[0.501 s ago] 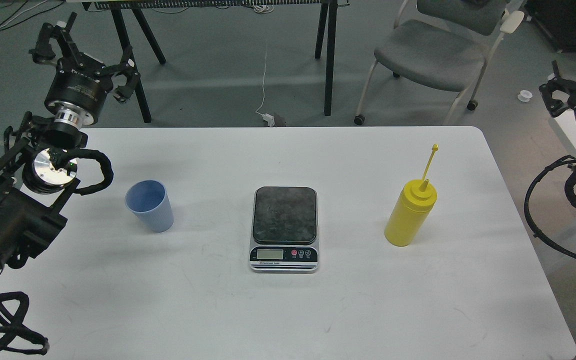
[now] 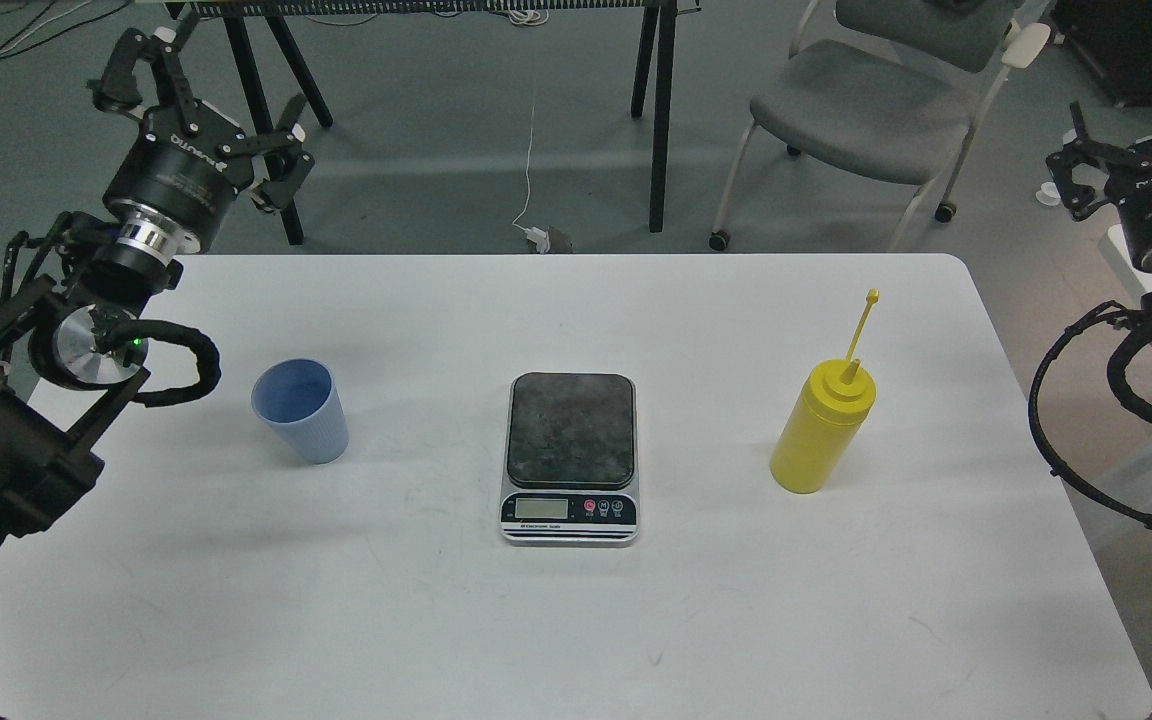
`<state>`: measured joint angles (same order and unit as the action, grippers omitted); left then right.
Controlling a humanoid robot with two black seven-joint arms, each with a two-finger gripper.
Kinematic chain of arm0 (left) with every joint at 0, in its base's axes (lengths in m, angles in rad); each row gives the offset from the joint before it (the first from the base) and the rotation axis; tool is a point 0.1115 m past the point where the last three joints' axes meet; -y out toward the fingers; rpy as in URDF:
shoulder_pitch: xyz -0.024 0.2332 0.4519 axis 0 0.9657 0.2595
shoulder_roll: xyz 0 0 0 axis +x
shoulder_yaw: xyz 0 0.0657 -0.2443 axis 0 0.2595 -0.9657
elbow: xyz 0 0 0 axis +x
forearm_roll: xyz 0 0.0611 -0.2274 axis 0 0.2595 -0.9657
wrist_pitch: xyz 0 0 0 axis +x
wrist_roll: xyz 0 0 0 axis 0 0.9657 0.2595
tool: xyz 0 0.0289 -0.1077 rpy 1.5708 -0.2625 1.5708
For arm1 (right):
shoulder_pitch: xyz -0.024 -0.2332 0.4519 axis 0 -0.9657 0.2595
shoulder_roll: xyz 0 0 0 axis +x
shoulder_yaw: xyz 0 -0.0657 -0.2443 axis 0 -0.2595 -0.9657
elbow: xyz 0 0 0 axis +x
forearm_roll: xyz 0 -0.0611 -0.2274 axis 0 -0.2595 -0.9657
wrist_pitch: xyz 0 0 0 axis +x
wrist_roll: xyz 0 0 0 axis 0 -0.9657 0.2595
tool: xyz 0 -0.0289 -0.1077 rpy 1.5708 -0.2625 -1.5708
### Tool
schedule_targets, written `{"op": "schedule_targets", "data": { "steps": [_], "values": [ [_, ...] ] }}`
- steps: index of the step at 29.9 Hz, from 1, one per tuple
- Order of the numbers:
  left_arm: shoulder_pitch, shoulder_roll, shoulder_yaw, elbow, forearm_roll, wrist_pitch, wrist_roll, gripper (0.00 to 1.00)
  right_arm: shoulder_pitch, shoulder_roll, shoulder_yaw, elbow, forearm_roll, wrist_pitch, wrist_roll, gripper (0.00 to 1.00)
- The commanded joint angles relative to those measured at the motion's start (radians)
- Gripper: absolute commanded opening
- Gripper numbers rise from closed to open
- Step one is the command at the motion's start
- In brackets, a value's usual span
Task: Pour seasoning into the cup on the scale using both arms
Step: 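Move the left gripper down toward the light blue cup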
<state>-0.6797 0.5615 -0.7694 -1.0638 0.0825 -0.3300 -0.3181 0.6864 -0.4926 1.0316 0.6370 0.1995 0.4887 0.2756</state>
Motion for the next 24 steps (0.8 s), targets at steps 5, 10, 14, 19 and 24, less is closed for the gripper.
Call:
{"op": "schedule_targets", "data": {
  "steps": [5,10,14,19,24],
  "values": [
    [0.023,0.231,0.044,-0.232,0.647,0.133,-0.007,0.99,-0.044,-0.015,0.007,0.041,0.000,0.000,0.002,0.99],
    [0.052,0.325,0.050,-0.237,1.047,0.146,-0.009,0.99,-0.051,-0.029,0.022,0.047,0.001,0.000,0.004,0.99],
    [0.109,0.340,0.068,-0.223,1.356,0.178,-0.007,0.98,-0.056,-0.035,0.025,0.049,0.003,0.000,0.002,0.99],
    [0.147,0.336,0.145,-0.122,1.617,0.279,-0.007,0.92,-0.059,-0.037,0.030,0.049,0.003,0.000,0.004,0.99],
    [0.137,0.287,0.274,-0.019,1.669,0.333,-0.007,0.88,-0.059,-0.044,0.030,0.049,0.003,0.000,0.002,0.99]
  ]
}}
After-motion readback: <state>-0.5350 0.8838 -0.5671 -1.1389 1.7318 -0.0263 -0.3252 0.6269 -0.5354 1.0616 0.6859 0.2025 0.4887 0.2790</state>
